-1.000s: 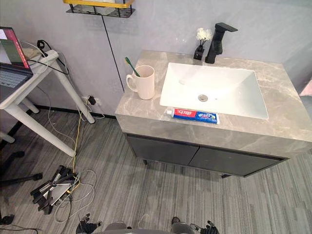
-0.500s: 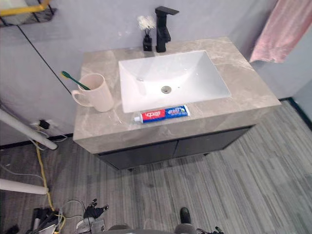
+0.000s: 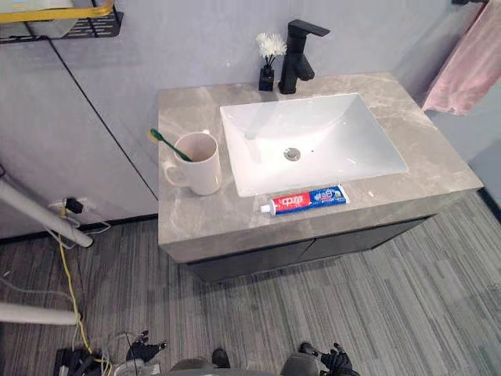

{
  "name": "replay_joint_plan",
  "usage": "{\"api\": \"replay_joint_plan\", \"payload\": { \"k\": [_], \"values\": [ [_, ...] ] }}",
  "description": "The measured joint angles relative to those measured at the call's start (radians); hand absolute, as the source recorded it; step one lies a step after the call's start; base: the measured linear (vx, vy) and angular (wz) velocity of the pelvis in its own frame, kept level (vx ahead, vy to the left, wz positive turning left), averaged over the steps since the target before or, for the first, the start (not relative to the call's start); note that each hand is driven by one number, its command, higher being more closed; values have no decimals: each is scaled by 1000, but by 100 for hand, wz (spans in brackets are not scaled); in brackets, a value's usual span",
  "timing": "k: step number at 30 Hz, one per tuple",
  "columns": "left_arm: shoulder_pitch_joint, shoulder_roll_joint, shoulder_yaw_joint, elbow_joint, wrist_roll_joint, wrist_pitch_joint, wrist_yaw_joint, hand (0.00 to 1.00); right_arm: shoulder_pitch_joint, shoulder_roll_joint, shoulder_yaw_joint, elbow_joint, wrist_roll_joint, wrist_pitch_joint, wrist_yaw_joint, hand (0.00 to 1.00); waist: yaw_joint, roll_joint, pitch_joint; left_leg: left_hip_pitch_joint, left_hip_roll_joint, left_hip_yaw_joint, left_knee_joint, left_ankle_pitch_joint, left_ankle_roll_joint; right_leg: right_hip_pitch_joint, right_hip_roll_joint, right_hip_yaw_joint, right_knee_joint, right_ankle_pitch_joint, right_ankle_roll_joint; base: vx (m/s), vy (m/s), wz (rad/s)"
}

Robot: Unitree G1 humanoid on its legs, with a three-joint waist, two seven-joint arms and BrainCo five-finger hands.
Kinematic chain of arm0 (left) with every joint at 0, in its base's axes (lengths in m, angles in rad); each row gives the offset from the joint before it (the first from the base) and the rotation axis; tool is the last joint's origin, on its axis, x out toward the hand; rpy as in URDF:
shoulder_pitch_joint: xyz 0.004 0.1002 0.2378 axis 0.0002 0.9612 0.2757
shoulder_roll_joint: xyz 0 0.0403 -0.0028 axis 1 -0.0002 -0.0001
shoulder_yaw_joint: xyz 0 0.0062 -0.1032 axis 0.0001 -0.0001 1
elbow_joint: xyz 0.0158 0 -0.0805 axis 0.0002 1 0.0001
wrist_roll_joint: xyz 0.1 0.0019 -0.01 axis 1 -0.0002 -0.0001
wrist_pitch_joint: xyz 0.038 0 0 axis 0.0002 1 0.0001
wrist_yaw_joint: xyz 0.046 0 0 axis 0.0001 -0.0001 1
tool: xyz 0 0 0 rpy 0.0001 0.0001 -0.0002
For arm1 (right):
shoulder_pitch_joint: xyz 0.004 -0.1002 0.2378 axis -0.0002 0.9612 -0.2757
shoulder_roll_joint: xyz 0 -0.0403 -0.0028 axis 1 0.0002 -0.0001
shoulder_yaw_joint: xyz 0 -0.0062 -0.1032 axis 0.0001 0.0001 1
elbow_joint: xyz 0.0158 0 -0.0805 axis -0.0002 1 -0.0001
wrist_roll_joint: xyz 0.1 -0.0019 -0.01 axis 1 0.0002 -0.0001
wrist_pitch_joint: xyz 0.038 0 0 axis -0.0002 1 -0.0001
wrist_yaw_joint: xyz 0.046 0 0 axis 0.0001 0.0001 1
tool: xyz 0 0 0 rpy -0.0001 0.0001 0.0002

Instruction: Organize washtable

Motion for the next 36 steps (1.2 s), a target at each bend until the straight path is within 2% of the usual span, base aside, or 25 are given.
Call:
{"api": "replay_joint_plan", "payload": {
  "k": [1,2,3,4,5,6,7,8,9,15,19,21,25,33,36],
  "values": [
    [-2,1,0,-1,0,0,1,0,-2,-1,-1,2,0,0,-1,0,-4,3,2,12,9,0,2,0,-1,-8,49,14,-32,1,0,296,-101,3],
    [0,1,2,-1,-2,0,1,0,-1,-1,-3,6,0,0,-2,0,-7,3,3,33,10,0,4,-1,-11,6,83,30,-130,36,-7,311,-170,-4],
    [0,-6,12,0,-8,0,1,0,4,-10,-13,10,0,1,-3,0,-13,7,1,66,13,-6,5,-13,-37,48,99,22,-203,75,0,252,-133,-6],
    [2,-19,12,-1,-10,-2,1,0,3,-21,-16,12,0,0,-4,0,-13,26,-5,75,24,-6,4,-15,-41,70,110,24,-224,87,-10,560,-205,-36],
    [-3,-68,11,1,-10,-17,-3,0,4,-55,-25,28,0,-2,-15,0,-15,44,-3,99,26,-9,-21,-14,-89,142,97,55,-279,89,-13,480,-134,-40],
    [-3,-72,10,0,-10,-20,-3,0,1,-57,-32,28,0,-1,-22,0,-17,52,-4,117,34,-27,-159,49,-114,164,100,51,-290,89,-12,409,-112,-39],
    [-5,-70,9,1,-10,-20,-4,0,-1,-60,-32,27,0,-3,-23,0,-18,51,-3,115,37,-23,-166,79,-90,172,100,53,-296,88,-10,120,17,-19],
    [-1,-60,8,1,-11,-19,-3,0,-4,-55,-26,27,0,-4,-22,0,-15,44,-15,126,28,-20,-159,83,-92,176,92,51,-303,88,-9,61,32,-17],
    [9,-24,-59,2,-12,-17,-1,0,23,-36,21,45,-4,-9,-23,0,5,-1,-31,108,-13,-124,-155,91,-80,219,66,-2,-387,112,9,61,32,-11],
    [9,-22,-70,3,-48,-22,-12,0,32,-36,21,54,23,-17,-22,0,0,0,-28,86,-15,-151,-151,92,-79,213,63,-25,-390,112,9,-3,-6,11],
    [10,-24,-88,42,-137,-45,-45,0,48,-36,17,72,109,-34,-19,0,3,9,-18,73,-16,-169,-150,94,-77,209,63,-40,-392,112,9,-7,-39,12],
    [10,-28,-89,63,-201,-56,-65,0,58,-35,11,78,158,-61,-13,0,1,20,-8,68,-18,-178,-150,96,-73,208,62,-46,-392,112,9,-6,-25,10],
    [14,-31,-100,96,-323,-93,-109,0,71,-22,-37,115,276,-96,8,0,-17,29,0,51,-23,-220,-133,97,-71,211,57,-65,-393,112,9,-14,-34,15],
    [14,-30,-104,119,-341,-106,-128,0,73,2,-102,142,313,-102,25,0,-21,38,5,91,-25,-224,-116,97,-72,254,54,-58,-393,112,8,-65,-39,-2],
    [15,-35,-66,121,-339,-102,-127,0,71,1,-106,141,314,-101,26,0,-20,41,5,94,-24,-232,-116,97,-71,259,55,-61,-393,119,4,-95,-37,3]
  ]
}}
